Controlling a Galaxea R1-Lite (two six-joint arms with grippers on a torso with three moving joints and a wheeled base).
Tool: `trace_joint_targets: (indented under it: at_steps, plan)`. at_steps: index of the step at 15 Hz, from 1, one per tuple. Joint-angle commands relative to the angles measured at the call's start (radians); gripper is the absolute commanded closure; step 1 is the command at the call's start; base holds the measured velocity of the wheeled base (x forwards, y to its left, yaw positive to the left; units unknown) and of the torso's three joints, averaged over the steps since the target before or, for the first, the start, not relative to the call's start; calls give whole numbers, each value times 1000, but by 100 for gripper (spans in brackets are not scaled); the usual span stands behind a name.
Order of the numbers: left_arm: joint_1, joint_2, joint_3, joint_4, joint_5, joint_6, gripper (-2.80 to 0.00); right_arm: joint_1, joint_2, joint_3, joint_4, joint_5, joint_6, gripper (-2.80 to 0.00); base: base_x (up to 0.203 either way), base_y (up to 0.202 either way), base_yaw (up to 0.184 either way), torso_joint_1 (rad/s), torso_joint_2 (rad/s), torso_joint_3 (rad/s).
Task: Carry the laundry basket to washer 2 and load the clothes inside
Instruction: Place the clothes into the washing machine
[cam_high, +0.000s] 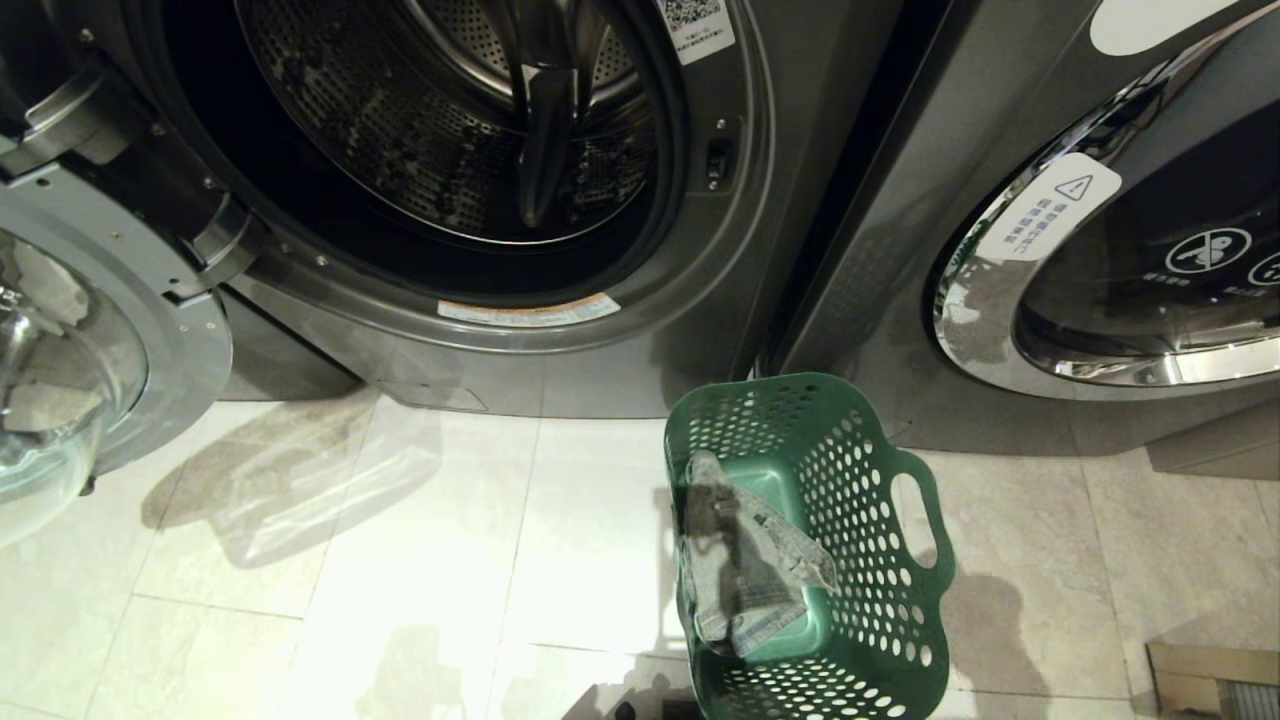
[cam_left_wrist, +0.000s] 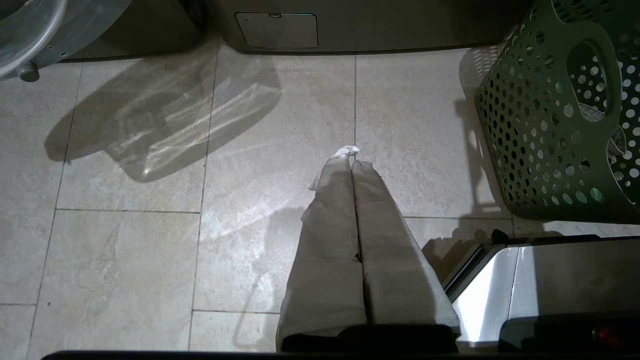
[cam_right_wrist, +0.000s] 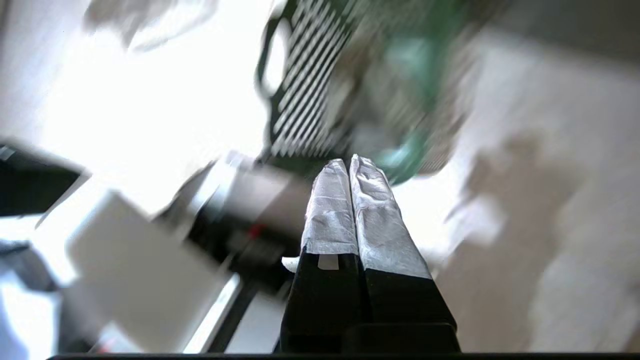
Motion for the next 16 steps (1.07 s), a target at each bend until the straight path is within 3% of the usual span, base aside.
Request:
trace_joint_targets:
  at_steps: [1, 4, 8, 12, 16]
  plan:
    - [0, 0, 2, -1, 2, -8, 0, 1, 227, -33, 97, 57, -9, 0, 0, 0, 0, 0, 0, 0]
    - [0, 0, 2, -1, 4, -34, 0, 3, 402, 67, 77, 105, -73, 0, 0, 0, 0, 0, 0, 0]
    - [0, 0, 2, -1, 4, -34, 0, 19, 585, 198, -218, 118, -114, 0, 0, 0, 0, 0, 0, 0]
    - [0, 0, 1, -1, 4, -34, 0, 138, 654, 256, -245, 106, -110, 0, 0, 0, 0, 0, 0, 0]
    - [0, 0, 2, -1, 4, -34, 0, 163, 791, 278, -318, 101, -105, 0, 0, 0, 0, 0, 0, 0]
